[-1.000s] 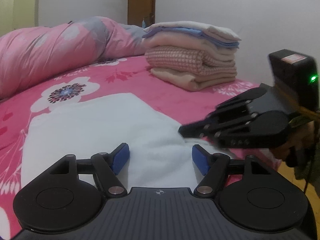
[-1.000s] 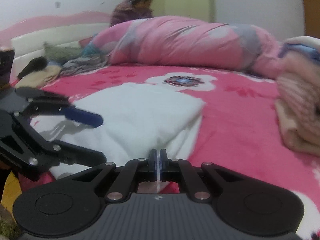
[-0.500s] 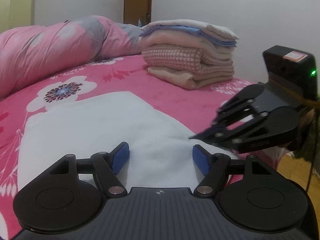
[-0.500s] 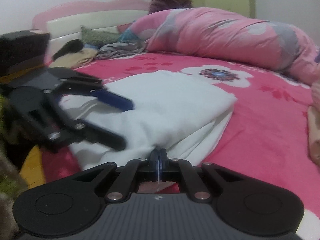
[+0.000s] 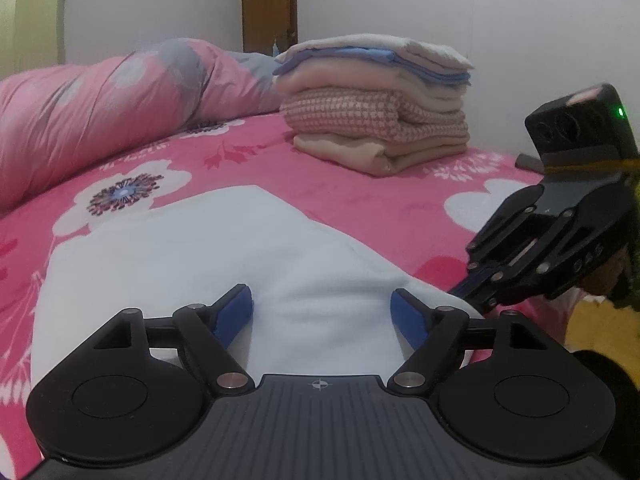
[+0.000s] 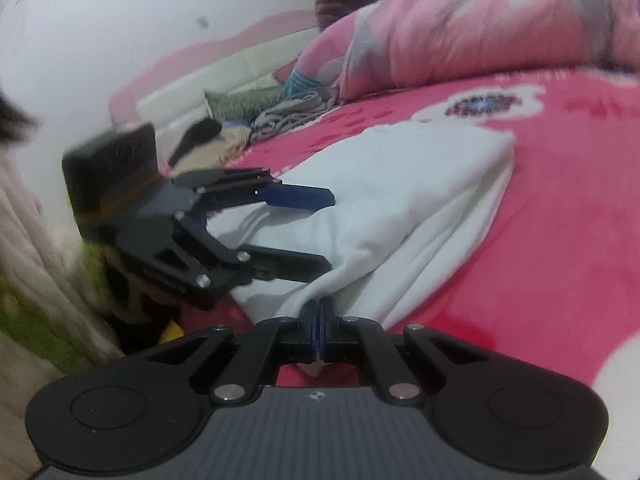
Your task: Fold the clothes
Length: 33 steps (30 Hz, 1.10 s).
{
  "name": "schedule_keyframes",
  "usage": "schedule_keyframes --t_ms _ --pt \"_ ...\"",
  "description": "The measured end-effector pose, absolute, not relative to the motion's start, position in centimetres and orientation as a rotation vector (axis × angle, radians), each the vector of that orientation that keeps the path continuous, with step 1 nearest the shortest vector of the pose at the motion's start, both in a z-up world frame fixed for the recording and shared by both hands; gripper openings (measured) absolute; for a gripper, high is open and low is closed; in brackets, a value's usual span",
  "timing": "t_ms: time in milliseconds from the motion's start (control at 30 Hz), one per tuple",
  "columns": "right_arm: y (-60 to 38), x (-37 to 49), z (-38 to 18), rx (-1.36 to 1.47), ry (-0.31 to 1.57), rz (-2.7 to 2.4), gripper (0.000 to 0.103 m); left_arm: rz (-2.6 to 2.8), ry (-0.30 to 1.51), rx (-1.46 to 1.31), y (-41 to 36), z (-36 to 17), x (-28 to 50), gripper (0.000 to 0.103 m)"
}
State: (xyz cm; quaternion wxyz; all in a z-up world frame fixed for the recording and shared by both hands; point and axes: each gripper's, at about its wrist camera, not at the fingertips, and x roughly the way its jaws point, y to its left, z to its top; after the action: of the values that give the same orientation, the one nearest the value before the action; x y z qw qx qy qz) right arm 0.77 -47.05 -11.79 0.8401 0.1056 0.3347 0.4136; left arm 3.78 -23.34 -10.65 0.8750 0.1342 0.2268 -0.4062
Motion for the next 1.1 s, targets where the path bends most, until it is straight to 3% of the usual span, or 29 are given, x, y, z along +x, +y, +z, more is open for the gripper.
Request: schedule_keyframes --t_ms 233,433,667,700,767,800,833,933,1100 --pt "-51.3 -2.4 -11.6 0.407 0.647 0.78 0.003 -0.842 0.464 0.289 -23.6 -11.0 3.7 0.08" --pt "-49.2 -2.2 -10.3 0.424 0.534 0.746 0.003 -0.841 0.473 0.269 -23.5 -10.8 3.8 0.08" --pt "-48.6 -0.6 -12.3 0.538 0.622 0.583 0.004 -0.795 0.461 0.167 -20.6 -8.8 3.4 0.081" --pt "-48.8 -1.0 -11.9 0.557 0.61 0.568 0.008 -0.783 0.446 0.151 -19.8 -8.4 3.2 0.082" --pt "-49.2 -1.8 -10.8 0.59 0.575 0.532 0.041 -0.753 0.421 0.125 -18.1 -7.5 2.8 0.087" --pt "-49.2 -2.1 -10.2 0.598 0.56 0.508 0.063 -0.734 0.413 0.117 -17.3 -7.1 2.7 0.087" --pt "-49.2 -2.2 -9.8 0.602 0.552 0.484 0.073 -0.716 0.405 0.109 -16.5 -6.7 2.6 0.088" --pt "-49.4 -1.4 -9.5 0.643 0.568 0.413 0.076 -0.627 0.429 0.07 -14.1 -6.2 3.3 0.09" --pt "-49.9 1.6 -10.6 0.773 0.647 0.289 0.076 -0.467 0.631 -0.13 -10.0 -7.2 7.4 0.086"
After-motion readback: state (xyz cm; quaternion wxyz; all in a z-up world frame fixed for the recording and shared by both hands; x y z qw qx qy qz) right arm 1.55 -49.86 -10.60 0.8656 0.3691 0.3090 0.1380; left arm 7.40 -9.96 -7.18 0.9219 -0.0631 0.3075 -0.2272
